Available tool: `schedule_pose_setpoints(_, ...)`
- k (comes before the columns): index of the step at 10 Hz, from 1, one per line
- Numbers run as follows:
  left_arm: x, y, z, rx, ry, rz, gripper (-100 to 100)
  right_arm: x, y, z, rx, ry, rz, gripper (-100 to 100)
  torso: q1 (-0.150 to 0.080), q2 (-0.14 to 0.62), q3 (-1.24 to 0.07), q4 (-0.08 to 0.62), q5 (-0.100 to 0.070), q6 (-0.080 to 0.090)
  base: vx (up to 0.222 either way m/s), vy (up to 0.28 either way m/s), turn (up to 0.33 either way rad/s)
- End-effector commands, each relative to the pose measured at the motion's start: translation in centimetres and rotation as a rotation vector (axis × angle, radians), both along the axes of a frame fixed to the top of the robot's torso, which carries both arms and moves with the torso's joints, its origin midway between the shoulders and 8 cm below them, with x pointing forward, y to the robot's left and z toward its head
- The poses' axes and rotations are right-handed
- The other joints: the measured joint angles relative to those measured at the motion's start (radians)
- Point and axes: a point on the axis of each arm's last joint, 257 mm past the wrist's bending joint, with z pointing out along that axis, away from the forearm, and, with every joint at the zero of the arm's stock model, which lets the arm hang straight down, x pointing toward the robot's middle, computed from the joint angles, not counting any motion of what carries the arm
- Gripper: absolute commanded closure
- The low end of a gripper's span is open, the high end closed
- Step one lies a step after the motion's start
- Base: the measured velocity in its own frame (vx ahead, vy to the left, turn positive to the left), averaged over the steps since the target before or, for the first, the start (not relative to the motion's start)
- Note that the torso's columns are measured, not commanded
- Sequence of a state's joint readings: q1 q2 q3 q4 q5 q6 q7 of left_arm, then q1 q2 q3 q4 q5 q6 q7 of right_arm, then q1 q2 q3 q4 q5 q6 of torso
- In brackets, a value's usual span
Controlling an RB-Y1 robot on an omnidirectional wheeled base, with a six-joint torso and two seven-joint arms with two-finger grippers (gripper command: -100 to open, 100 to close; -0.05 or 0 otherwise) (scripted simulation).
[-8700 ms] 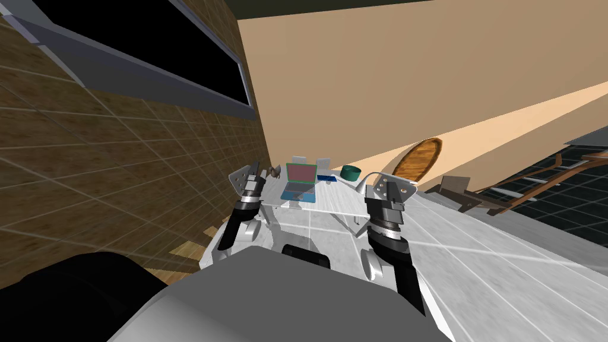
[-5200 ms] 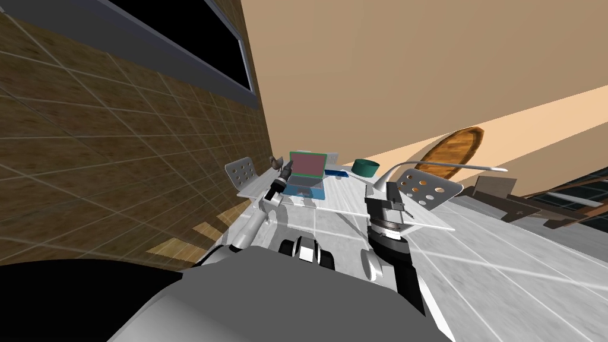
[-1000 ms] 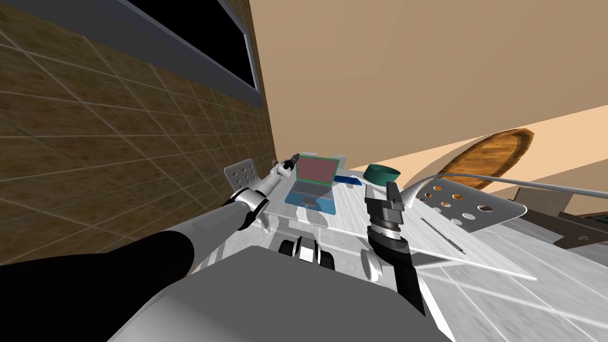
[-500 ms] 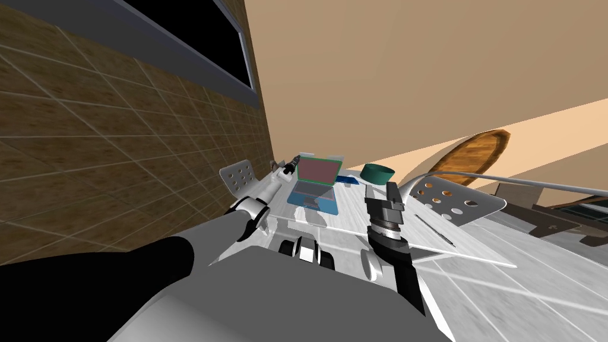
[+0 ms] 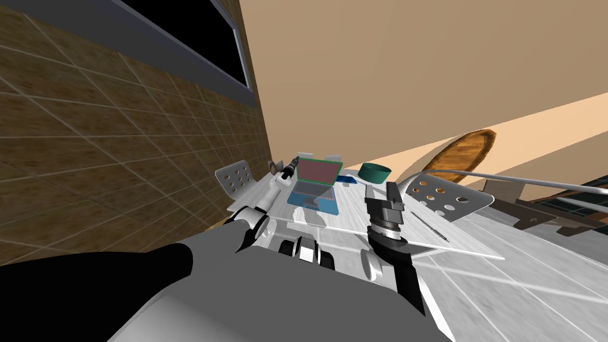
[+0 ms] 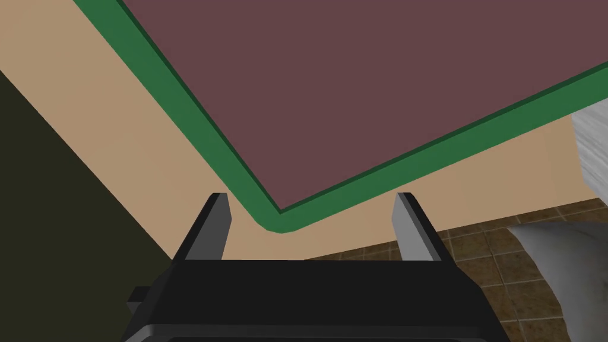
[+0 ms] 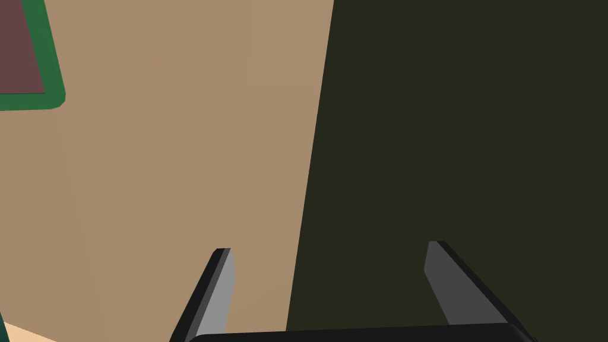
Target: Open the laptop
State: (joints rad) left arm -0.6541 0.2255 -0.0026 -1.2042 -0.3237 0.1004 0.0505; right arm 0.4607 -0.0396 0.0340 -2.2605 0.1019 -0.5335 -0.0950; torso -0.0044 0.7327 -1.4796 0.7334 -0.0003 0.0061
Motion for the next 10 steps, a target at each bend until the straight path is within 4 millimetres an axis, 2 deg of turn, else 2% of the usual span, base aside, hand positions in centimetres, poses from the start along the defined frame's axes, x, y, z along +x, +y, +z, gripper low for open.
schedule_pose_setpoints(1,-1.4,0.2,-0.7,-0.006,-0.019,0.005,100,0.0,0.0,0.0,0.000,0.000,0.000,0,0.000,0.000,0.000,0.000,0.000,-0.001,0.008,0.008,-0.007)
schedule_pose_setpoints(4,-4.1,1.9,0.0,-0.016,-0.101,0.051,100,0.0,0.0,0.0,0.000,0.000,0.000,0,0.001,0.002,0.001,0.002,0.000,-0.002,0.010,0.014,-0.098)
schedule_pose_setpoints(6,-5.4,2.8,-0.7,-0.009,-0.102,0.067,100,0.0,0.0,0.0,0.000,0.000,0.000,0,0.003,0.004,0.002,0.003,0.000,-0.004,0.011,0.010,-0.042)
schedule_pose_setpoints(7,-6.4,3.8,-0.2,-0.007,-0.138,0.098,100,0.0,0.0,0.0,0.000,0.000,0.000,0,0.004,0.004,0.003,0.003,0.001,-0.006,0.008,0.010,-0.093)
schedule_pose_setpoints(9,-7.6,4.7,-0.7,0.001,-0.140,0.113,100,0.0,0.0,0.0,0.000,0.000,0.000,0,0.007,0.004,0.002,0.003,0.002,-0.007,0.007,0.009,-0.054)
schedule_pose_setpoints(10,-9.0,6.1,-0.5,0.011,-0.169,0.153,100,0.0,0.0,0.0,0.000,0.000,0.000,0,0.008,0.003,0.002,0.002,0.003,-0.009,0.012,0.009,-0.101)
